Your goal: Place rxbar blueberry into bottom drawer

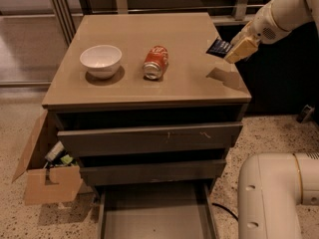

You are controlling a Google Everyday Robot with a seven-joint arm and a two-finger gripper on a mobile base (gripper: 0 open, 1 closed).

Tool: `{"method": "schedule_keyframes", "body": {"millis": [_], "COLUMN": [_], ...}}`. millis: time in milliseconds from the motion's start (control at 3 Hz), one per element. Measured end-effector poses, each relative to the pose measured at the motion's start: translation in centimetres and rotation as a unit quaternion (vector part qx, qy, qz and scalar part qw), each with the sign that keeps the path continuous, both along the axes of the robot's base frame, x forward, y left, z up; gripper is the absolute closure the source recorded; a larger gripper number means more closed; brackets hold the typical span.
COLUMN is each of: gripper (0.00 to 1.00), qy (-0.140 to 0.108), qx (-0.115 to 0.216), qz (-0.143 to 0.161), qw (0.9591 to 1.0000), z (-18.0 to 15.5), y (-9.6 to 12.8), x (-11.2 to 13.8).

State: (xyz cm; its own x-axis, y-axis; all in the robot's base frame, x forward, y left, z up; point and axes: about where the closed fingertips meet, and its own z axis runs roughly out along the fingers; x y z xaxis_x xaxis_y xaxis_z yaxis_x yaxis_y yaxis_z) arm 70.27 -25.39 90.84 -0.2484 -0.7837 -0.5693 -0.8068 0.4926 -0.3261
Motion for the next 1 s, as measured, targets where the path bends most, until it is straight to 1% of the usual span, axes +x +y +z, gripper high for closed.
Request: {"method": "schedule_keyframes", "body": {"millis": [333,667,1000], "gripper": [1.0,1.0,1.0], "qy": [-0.003,-0.02,-0.055], "qx": [0.02,0.031,0.038], "qz": [0.016,0.034,0.06], "qw": [0.9997,0.9987,0.9959], "z": [1.3,4.7,8.9], "y": [0.3,0.3,1.2], "x": [-1.4,-4.8,-9.3]}}
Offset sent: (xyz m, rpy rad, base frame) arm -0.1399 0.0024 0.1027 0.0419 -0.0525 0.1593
